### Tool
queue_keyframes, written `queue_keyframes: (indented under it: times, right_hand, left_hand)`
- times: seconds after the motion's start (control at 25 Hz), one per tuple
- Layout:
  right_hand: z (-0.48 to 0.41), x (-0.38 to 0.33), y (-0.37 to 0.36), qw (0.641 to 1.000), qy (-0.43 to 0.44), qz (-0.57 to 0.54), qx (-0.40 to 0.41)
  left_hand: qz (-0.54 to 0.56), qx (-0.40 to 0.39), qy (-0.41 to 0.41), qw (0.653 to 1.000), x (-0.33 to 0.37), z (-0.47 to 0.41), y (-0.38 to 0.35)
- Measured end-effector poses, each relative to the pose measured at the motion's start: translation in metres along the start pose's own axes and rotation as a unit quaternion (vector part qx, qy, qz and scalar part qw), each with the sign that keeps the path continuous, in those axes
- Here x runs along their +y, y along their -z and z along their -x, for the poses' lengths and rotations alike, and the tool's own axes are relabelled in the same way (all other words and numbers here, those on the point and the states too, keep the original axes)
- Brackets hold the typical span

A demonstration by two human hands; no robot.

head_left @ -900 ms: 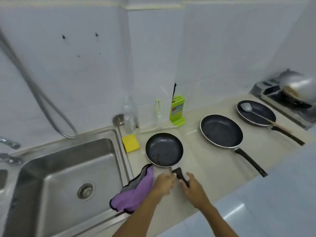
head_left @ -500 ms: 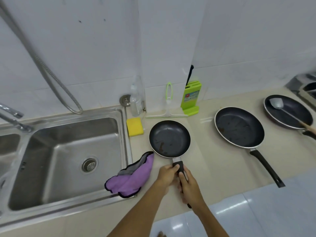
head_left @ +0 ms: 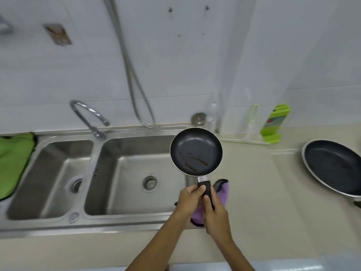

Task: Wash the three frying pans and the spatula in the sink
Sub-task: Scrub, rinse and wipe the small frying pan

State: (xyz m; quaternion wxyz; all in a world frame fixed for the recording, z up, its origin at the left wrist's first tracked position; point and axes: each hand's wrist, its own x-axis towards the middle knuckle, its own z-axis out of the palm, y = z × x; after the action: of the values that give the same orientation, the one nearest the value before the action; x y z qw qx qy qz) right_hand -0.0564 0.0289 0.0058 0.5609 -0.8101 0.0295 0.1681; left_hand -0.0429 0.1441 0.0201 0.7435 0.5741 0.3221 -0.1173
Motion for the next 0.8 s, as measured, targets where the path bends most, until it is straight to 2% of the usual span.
queue_keyframes:
  times: [0.16,0.24,0.32,0.36,0.44,0.52,0.6,0.68,0.76,0.8]
  right_hand:
    - [-0.002,-0.031,-0.101,0.998,0.034,-0.008,-0.046]
    - [-0.007,-0.038,-0.139,0.996,0.047,-0.011,-0.070]
    - [-0.010,-0.045,-0.167,0.994,0.056,0.001,-0.088]
    - [-0.011,-0.048,-0.176,0.993,0.066,0.004,-0.093]
    - [-0.015,-0.057,-0.186,0.993,0.072,0.014,-0.093]
    - [-0.021,-0.066,-0.194,0.993,0.073,0.029,-0.094]
    - [-0.027,-0.070,-0.199,0.993,0.070,0.044,-0.088]
    - [-0.034,-0.070,-0.202,0.993,0.061,0.060,-0.079]
    - [-0.037,-0.068,-0.204,0.994,0.050,0.058,-0.073]
    - [-0.039,-0.066,-0.204,0.995,0.045,0.054,-0.076]
  left_hand:
    - [-0.026,0.017,-0.017,0.999,0.024,0.006,0.111]
    - [-0.093,0.019,-0.021,0.995,0.036,0.012,0.163]
    - [-0.154,0.065,-0.022,0.986,0.046,0.014,0.221]
    - [-0.196,0.116,-0.034,0.973,0.051,0.011,0.251]
    - [-0.326,0.216,-0.063,0.918,0.070,-0.006,0.307]
    - [-0.426,0.273,-0.096,0.857,0.109,-0.033,0.347]
    - [-0.488,0.276,-0.143,0.816,0.153,-0.067,0.370]
    - [-0.583,0.245,-0.170,0.756,0.186,-0.105,0.381]
    - [-0.643,0.222,-0.142,0.719,0.197,-0.136,0.387]
    - [-0.654,0.223,-0.123,0.712,0.194,-0.148,0.390]
